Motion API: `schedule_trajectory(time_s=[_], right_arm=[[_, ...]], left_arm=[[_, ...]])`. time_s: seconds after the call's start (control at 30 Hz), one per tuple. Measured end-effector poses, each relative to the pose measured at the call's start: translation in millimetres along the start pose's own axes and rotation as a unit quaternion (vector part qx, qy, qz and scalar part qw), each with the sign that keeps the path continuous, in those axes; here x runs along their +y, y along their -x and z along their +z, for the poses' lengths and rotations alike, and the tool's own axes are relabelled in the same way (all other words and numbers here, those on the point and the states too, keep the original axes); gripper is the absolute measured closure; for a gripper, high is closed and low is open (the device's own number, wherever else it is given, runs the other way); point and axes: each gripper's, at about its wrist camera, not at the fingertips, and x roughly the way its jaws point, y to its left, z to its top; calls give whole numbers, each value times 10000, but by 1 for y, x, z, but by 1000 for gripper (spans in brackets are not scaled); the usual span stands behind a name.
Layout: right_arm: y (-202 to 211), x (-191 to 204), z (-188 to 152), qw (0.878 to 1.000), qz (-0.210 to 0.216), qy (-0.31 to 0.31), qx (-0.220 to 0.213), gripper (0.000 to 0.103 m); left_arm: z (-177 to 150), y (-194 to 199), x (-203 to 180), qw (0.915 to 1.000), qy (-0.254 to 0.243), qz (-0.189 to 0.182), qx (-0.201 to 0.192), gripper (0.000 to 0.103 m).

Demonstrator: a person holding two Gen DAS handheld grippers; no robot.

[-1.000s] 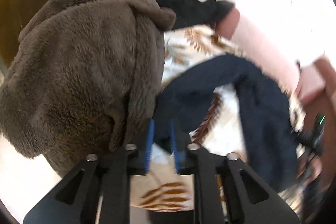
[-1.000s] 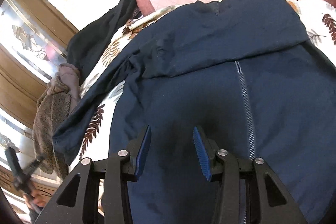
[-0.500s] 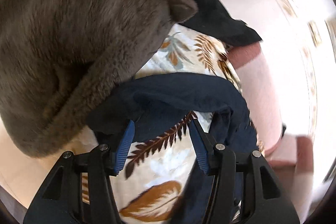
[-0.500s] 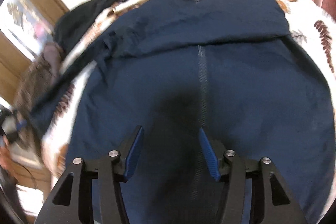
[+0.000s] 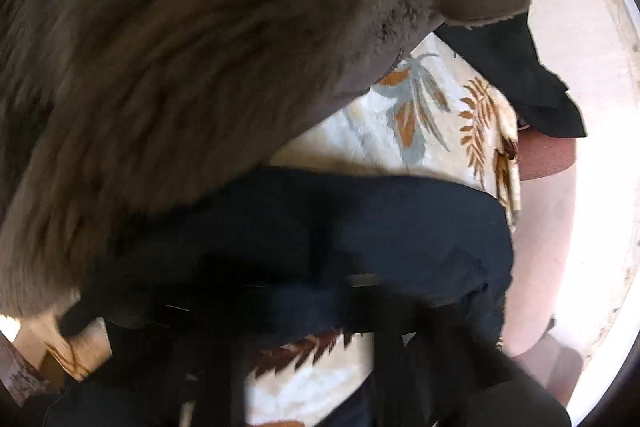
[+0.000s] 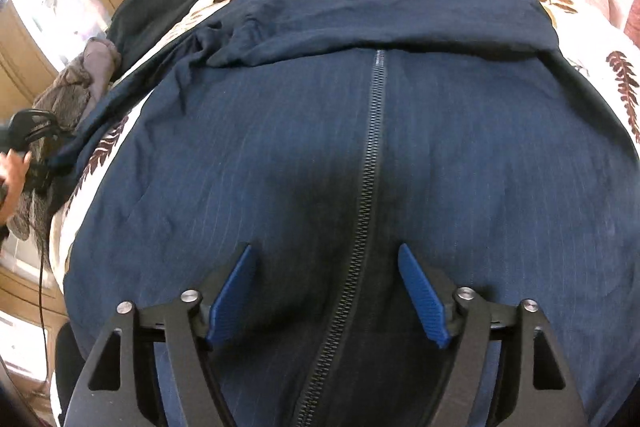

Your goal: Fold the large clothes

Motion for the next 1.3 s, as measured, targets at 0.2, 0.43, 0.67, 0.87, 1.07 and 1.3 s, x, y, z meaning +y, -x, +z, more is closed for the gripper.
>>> schedule_trajectory(time_s=[0.2, 0.43, 0.67, 0.87, 1.07, 1.3], right_arm=[[2, -8, -2, 9994, 228, -222, -111, 25], [-3, -4, 0, 9994, 259, -193, -156, 18], [-2, -8, -1, 9987, 410, -212, -236, 18], [-2, -12, -2, 9973, 597, -252, -338, 18], [1, -19, -5, 9949, 815, -382, -448, 18], [21, -49, 11, 9843, 1137, -1193, -636, 20]], left_arm=[[-5, 61, -94, 9739, -1479, 494, -1646, 102], [-100, 74, -235, 8712, -3956, 793, -2798, 102], [-214, 20, -314, 8050, -5404, 527, -2390, 102], [-303, -49, -353, 7547, -6342, 464, -1613, 102], [-359, -113, -344, 6842, -7091, 1301, -1103, 99], [-329, -84, -297, 7153, -6944, 586, -516, 55]])
